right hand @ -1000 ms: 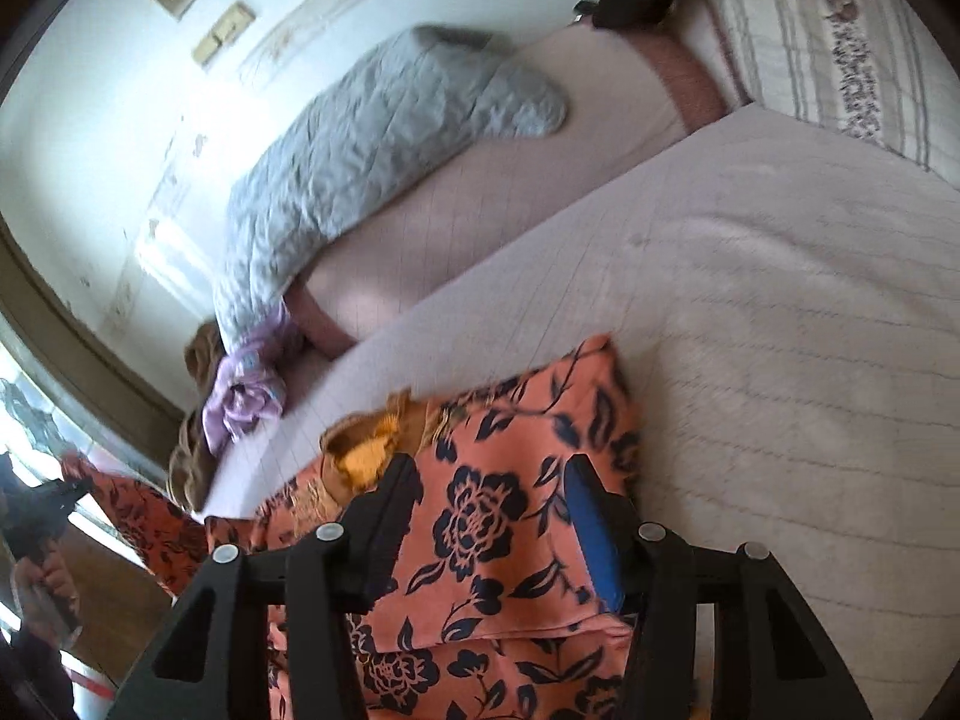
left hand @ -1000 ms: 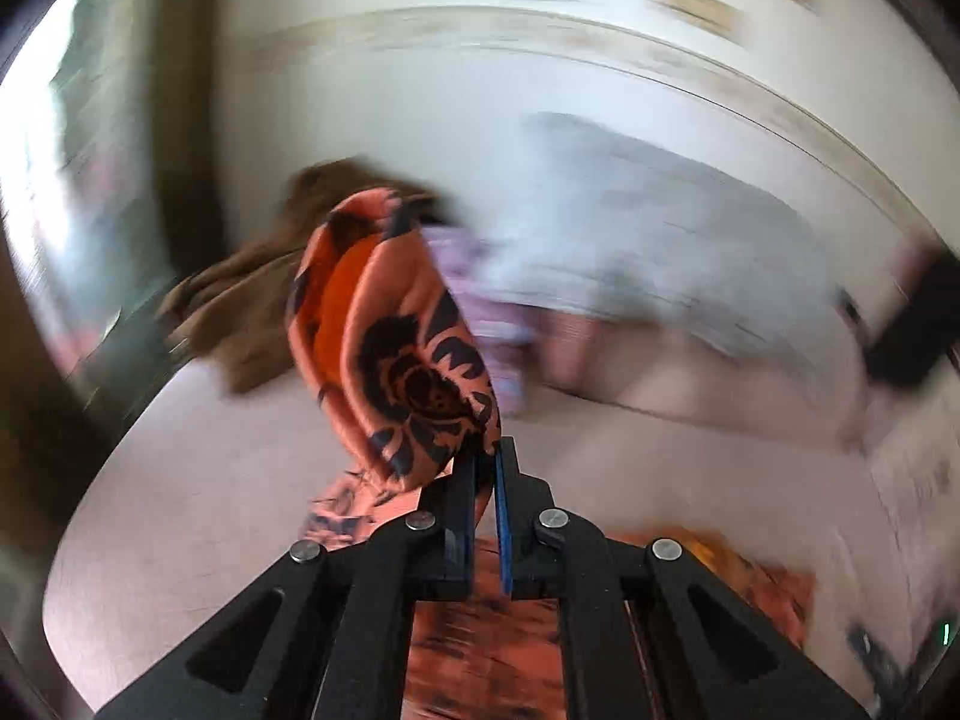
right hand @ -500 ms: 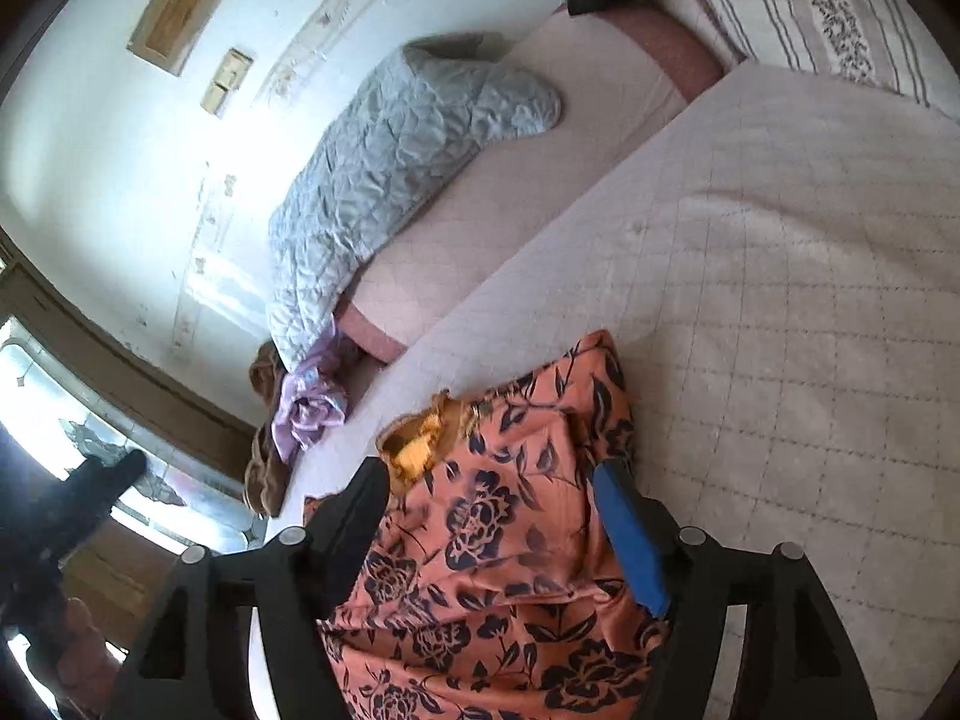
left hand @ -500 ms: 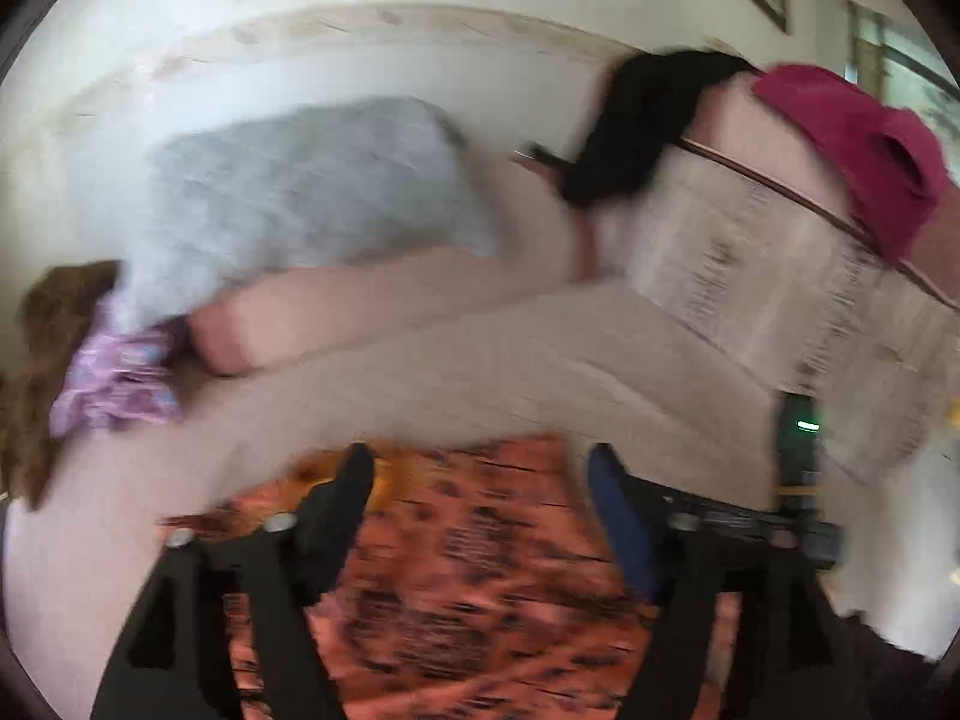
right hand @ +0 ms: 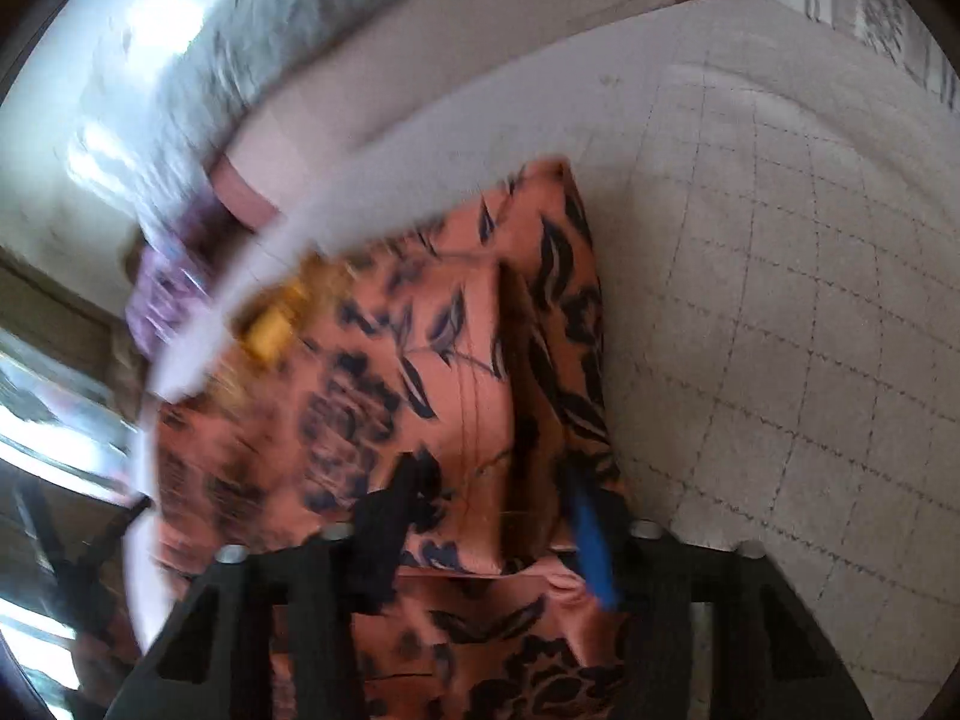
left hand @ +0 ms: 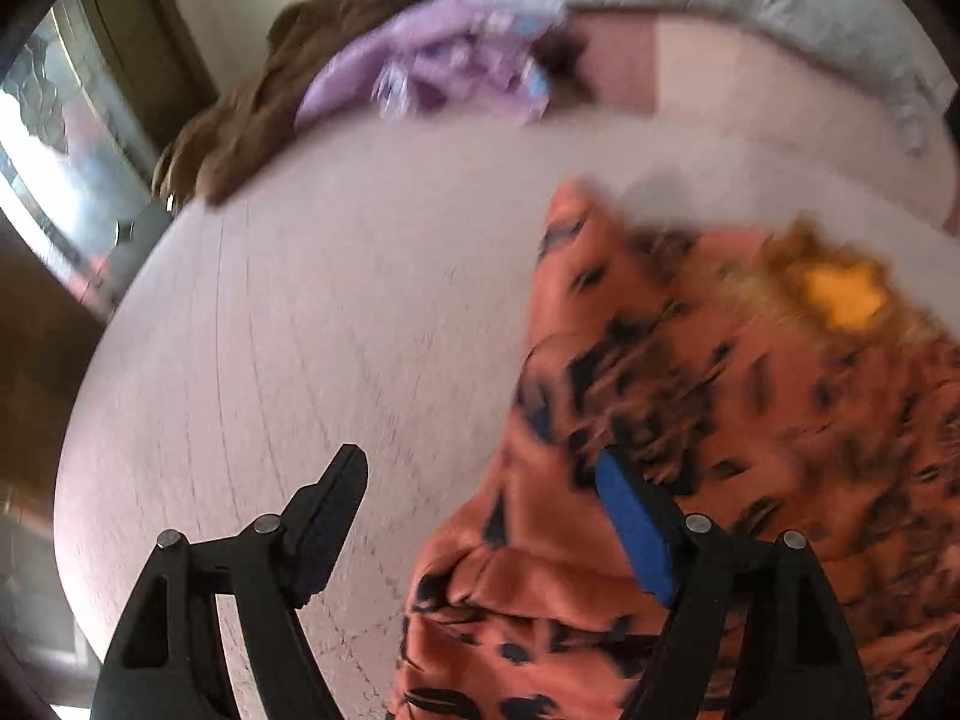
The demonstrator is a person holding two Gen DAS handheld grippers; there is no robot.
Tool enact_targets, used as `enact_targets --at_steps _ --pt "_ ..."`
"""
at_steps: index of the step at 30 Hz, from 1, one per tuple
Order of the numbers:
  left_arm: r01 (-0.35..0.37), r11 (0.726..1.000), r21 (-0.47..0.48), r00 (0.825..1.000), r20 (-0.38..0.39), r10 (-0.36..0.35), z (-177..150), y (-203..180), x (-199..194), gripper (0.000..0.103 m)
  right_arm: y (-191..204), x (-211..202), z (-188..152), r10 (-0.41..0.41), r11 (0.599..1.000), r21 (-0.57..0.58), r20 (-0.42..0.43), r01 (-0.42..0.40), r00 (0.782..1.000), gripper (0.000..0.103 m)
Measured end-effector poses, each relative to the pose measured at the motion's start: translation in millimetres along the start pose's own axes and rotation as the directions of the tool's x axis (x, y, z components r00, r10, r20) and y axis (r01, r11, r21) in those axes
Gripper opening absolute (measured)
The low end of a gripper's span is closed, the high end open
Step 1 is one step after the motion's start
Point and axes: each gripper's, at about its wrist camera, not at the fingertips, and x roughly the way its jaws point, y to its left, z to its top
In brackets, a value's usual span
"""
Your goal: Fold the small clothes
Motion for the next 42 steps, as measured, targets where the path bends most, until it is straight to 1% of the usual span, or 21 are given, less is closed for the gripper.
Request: enact_targets --at_steps 1,2,7,10,13,15,16,17,18,19,22,23,25,28,30,34,36,38,39,41,42 --pt "0.001 1.000 -0.003 1.000 -0.013 -0.001 -4.0 -0.7 4.4 0.079 5.4 -1.3 -1.5 -0.036 0.999 -0.033 0.018 0.036 0.999 0.019" --pt "0.017 1.000 -0.013 1.000 0.012 -0.017 -9.5 0.7 2.7 0.079 10.2 -5.4 -2.8 -0.037 0.997 -0.061 0.032 0.039 0.999 0.012" --pt "0.012 1.000 -0.009 1.000 0.008 -0.011 -20.2 6.5 -8.7 0.079 12.4 -36.5 -11.0 -0.038 0.993 -0.108 0.111 0.050 0.993 0.012" --pt "-0.012 1.000 0.015 1.000 0.011 0.012 -9.8 1.6 -24.3 0.074 -0.5 -20.3 -14.6 -0.072 0.993 -0.096 0.001 0.072 0.997 0.013" --pt "-0.025 0.997 0.075 0.995 0.102 0.018 23.4 -8.6 -43.4 0.074 -6.3 -35.5 -5.2 -0.012 0.999 -0.047 0.019 0.013 1.000 0.019" --pt "-0.042 0.995 0.095 0.990 0.141 0.028 44.3 -20.2 -49.0 0.074 -13.7 -56.4 7.3 0.033 0.999 0.010 0.100 -0.034 0.994 0.042" --pt "-0.053 0.993 0.104 0.988 0.149 0.037 55.3 -25.8 -46.4 0.074 -18.4 -63.7 11.4 0.037 0.998 0.041 0.138 -0.043 0.990 0.074" --pt "-0.062 0.992 0.110 0.988 0.149 0.045 64.9 -31.4 -39.6 0.074 -25.7 -73.0 15.6 0.041 0.993 0.097 0.200 -0.061 0.979 0.080" --pt "-0.070 0.991 0.113 0.989 0.140 0.054 69.4 -35.7 -31.8 0.074 -30.8 -80.5 17.8 0.058 0.985 0.139 0.273 -0.099 0.960 0.080" --pt "-0.076 0.991 0.113 0.991 0.122 0.062 71.3 -40.7 -21.6 0.074 -29.2 -82.2 21.3 0.076 0.983 0.135 0.297 -0.121 0.952 0.078" --pt "-0.098 0.990 0.104 0.995 0.040 0.094 73.6 -47.9 16.7 0.074 0.1 -66.6 28.1 0.102 0.995 -0.014 0.242 -0.101 0.965 0.039" --pt "-0.107 0.989 0.099 0.994 0.020 0.105 71.8 -48.2 27.2 0.074 6.2 -58.7 27.2 0.101 0.995 -0.043 0.216 -0.094 0.971 0.036" --pt "-0.110 0.990 0.084 0.994 -0.021 0.112 65.3 -46.7 43.2 0.076 14.0 -35.8 20.1 0.091 0.994 -0.070 0.140 -0.081 0.986 0.035" --pt "-0.082 0.996 0.026 0.996 -0.036 0.083 62.1 -37.3 33.8 0.076 8.0 12.5 13.2 -0.003 0.998 -0.062 -0.022 0.002 1.000 0.034" --pt "-0.092 0.994 0.054 0.995 -0.039 0.094 58.1 -35.3 15.6 0.075 11.1 4.3 9.8 0.002 0.997 -0.079 0.013 -0.001 1.000 0.034" --pt "-0.040 0.993 0.112 0.997 0.067 0.033 31.9 -22.7 -50.5 0.076 19.7 -31.9 -1.7 0.104 0.987 -0.133 0.074 -0.093 0.992 0.037" --pt "-0.046 0.990 0.135 0.997 0.066 0.037 13.3 -16.2 -64.8 0.076 23.2 -32.3 -12.4 0.096 0.981 -0.172 0.059 -0.085 0.994 0.037" --pt "-0.058 0.988 0.145 0.998 0.012 0.057 -6.6 -9.5 -58.2 0.076 19.8 -9.8 -26.4 0.021 0.986 -0.166 -0.029 -0.026 0.999 0.037" --pt "-0.054 0.985 0.163 0.995 -0.070 0.066 -19.6 -5.8 -44.6 0.076 16.6 -4.3 -32.6 0.024 0.988 -0.153 -0.047 -0.031 0.999 0.037" --pt "-0.059 0.986 0.158 0.984 -0.156 0.084 -36.8 4.4 -30.2 0.076 19.2 -17.2 -40.4 0.031 0.988 -0.153 -0.011 -0.033 0.999 0.037" --pt "-0.040 0.991 0.129 0.989 -0.138 0.058 -44.4 12.6 -35.8 0.075 18.6 -28.0 -45.4 0.064 0.987 -0.144 -0.013 -0.065 0.998 0.037"
